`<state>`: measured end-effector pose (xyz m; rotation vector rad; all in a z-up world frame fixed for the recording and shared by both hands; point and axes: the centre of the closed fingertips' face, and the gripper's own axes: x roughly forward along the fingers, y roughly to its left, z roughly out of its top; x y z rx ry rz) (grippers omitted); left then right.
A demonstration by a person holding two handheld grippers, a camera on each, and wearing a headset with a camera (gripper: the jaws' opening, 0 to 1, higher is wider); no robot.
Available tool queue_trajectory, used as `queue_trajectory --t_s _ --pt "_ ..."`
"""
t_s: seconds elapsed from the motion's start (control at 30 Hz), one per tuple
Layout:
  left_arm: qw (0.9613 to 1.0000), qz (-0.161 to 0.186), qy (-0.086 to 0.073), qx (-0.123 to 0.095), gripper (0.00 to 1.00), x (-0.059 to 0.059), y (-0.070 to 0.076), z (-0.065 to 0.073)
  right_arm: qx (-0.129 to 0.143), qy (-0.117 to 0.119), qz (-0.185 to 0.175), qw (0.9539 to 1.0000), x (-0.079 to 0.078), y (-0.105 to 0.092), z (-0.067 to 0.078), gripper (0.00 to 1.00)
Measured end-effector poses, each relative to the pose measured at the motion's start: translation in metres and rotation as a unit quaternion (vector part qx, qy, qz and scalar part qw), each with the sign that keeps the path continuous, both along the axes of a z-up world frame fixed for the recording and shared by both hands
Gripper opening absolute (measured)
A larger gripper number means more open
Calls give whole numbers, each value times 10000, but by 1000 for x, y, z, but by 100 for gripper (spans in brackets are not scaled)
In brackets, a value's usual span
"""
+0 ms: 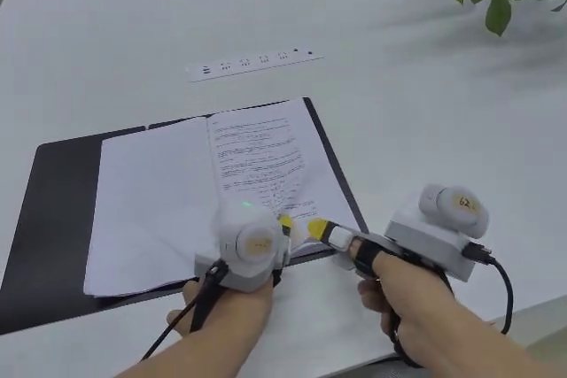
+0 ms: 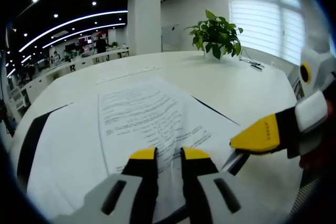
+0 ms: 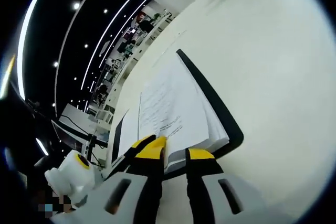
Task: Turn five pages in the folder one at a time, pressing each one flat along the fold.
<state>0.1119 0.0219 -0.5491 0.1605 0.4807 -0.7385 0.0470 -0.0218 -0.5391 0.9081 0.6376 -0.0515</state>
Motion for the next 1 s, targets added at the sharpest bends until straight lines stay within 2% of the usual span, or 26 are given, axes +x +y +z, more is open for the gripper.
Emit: queue_trajectory --t_s 0.1,0.2,0.37,0.43,0.5,0.57,0.63,0.67,0.8,0.9,1.0 --pt "10000 -21 17 17 16 0 0 0 38 98 -284 9995 -1 -8 -6 6" --pt "10000 -48 31 49 16 0 0 0 27 118 -332 9994 0 -9 -9 0" --pt "9999 -64 101 78 16 1 0 1 -9 59 -428 9991 0 -9 -7 0" --pt "9998 -97 190 4 17 0 -1 1 -39 29 -442 9990 -1 -10 -6 0" --pt "9993 -279 255 47 17 -2 1 2 -53 -23 -449 9990 -1 -10 -3 0" --pt "9987 -353 335 118 17 -3 7 4 -157 -110 -397 9990 -1 -11 0 0" --pt "9987 -291 407 32 19 -4 15 8 -280 -210 -289 9990 -1 -8 5 0" --pt "9990 -199 344 -218 20 -2 18 16 -303 -231 -274 9989 -1 -7 8 0" --pt "9991 -129 333 -220 23 -3 37 25 -314 -361 -257 9985 -1 -6 17 0" --pt "9992 -74 315 -225 28 -5 52 34 -406 -519 -193 9976 2 -4 29 0" --pt "9992 -99 190 -338 30 -9 63 49 -558 -669 -86 9962 4 0 40 0"
